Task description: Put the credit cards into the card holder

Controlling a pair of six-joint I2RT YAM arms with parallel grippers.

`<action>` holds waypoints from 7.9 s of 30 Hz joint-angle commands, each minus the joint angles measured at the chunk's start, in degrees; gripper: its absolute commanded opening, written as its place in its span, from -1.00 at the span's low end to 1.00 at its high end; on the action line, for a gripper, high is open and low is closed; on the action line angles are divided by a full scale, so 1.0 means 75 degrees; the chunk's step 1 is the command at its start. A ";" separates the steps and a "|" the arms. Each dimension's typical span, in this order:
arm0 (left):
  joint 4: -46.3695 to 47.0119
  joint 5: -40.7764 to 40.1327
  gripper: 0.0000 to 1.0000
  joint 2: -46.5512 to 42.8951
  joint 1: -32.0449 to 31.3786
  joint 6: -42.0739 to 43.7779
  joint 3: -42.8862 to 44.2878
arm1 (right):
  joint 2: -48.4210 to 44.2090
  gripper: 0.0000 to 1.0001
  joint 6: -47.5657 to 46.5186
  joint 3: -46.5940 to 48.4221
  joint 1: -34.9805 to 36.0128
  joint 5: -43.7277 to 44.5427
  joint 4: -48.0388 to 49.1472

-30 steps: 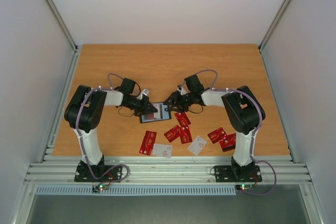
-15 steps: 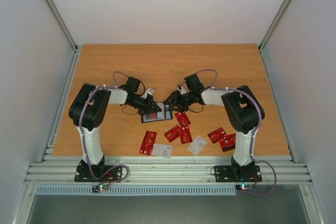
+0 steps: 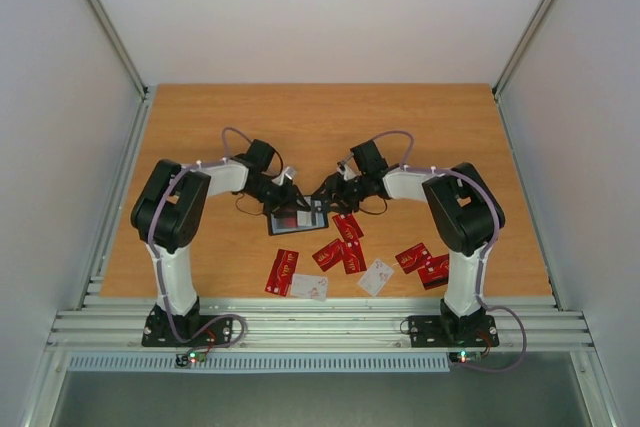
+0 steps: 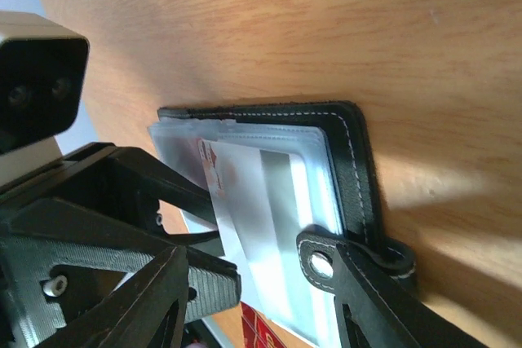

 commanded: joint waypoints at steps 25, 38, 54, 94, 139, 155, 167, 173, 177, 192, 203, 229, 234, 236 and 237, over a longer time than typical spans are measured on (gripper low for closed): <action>-0.3543 -0.2428 0.78 -0.0452 -0.0458 0.1359 0.1435 | -0.0511 0.01 -0.0743 -0.0482 0.0081 -0.0211 -0.0302; -0.3653 -0.2965 0.89 -0.0728 -0.0481 0.1655 0.1234 | -0.0350 0.00 -0.0479 -0.0500 0.0340 -0.0288 0.0067; -0.3214 -0.2397 0.49 -0.0407 -0.0578 0.1494 0.1163 | -0.0023 0.00 -0.0221 -0.0421 0.0606 -0.0183 0.0341; -0.3173 -0.2711 0.34 -0.0181 -0.0740 0.1363 0.1361 | 0.0128 -0.02 -0.0144 -0.0380 0.0639 -0.0253 0.0430; -0.3073 -0.2520 -0.52 -0.1288 0.0196 0.2100 0.0662 | -0.0083 -0.01 -0.1414 0.1845 0.1786 0.0015 -0.2229; -0.3265 -0.3693 -0.01 -0.1985 0.1471 0.2547 0.0027 | 0.0832 -0.04 -0.2600 0.3464 0.2139 0.1387 -0.4551; -0.2514 -0.2861 0.10 -0.1917 0.2199 0.2494 -0.0533 | 0.1066 -0.06 -0.2988 0.3883 0.2142 0.2178 -0.5481; -0.2291 -0.2787 0.11 -0.1800 0.2213 0.2408 -0.0736 | 0.1135 -0.06 -0.2991 0.3886 0.2113 0.2314 -0.5590; -0.2149 -0.2588 0.13 -0.1620 0.2207 0.2345 -0.0791 | 0.1175 -0.06 -0.2986 0.3889 0.2029 0.2616 -0.5786; -0.1472 -0.1094 0.09 -0.1057 0.2213 0.2233 -0.0933 | 0.1659 -0.07 -0.2992 0.3675 0.1953 0.2538 -0.5695; -0.1488 -0.0419 0.02 -0.1511 0.2213 0.2078 -0.0807 | 0.1823 -0.07 -0.2985 0.3854 0.1962 0.2401 -0.5702; -0.1856 -0.0480 -0.05 -0.1922 0.0956 0.1634 0.0103 | 0.2220 -0.08 -0.3412 0.4353 0.1819 0.1888 -0.5721; -0.1795 -0.0504 -0.06 -0.1908 0.0814 0.1458 0.0177 | 0.2180 -0.08 -0.3390 0.4366 0.1649 0.1800 -0.5759; -0.1649 -0.0456 -0.06 -0.1747 0.0748 0.1402 0.0130 | 0.2117 -0.08 -0.3378 0.4346 0.1582 0.1736 -0.5725; -0.1573 -0.0428 -0.07 -0.1639 0.0707 0.1379 0.0123 | 0.2065 -0.08 -0.3380 0.4317 0.1530 0.1701 -0.5705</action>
